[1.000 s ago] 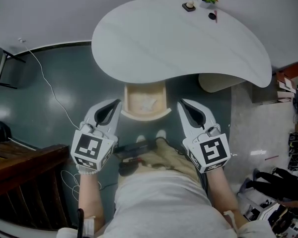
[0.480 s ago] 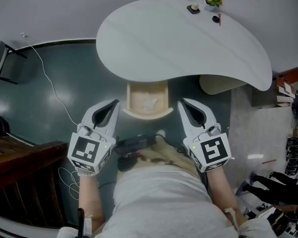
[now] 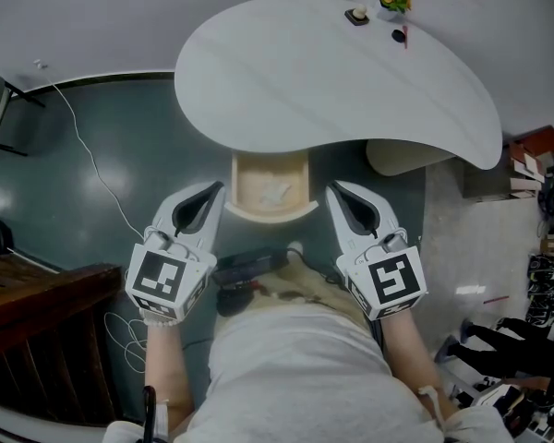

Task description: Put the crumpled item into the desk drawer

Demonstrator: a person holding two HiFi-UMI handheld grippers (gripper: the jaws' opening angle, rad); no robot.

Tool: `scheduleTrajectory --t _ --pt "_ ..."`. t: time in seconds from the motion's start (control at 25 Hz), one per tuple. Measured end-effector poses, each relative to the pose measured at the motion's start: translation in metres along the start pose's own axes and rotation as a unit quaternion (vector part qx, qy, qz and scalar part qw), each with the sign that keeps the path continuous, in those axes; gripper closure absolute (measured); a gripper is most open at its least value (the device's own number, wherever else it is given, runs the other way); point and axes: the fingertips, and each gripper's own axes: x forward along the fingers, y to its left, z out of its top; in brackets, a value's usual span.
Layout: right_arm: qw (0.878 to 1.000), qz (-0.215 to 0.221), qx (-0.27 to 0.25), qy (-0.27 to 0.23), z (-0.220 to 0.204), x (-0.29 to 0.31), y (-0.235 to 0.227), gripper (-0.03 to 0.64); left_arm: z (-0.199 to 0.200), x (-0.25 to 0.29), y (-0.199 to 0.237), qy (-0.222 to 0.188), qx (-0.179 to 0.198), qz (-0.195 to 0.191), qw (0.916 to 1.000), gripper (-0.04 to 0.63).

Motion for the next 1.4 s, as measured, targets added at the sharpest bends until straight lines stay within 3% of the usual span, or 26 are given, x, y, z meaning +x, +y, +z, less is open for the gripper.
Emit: scheduleTrajectory --t 1.4 --pt "1.0 -0.016 0.0 -0.002 -0.004 -0.007 -0.017 0.612 0.001 0.015 -0.016 0.005 0.018 -0.018 0.9997 0.598"
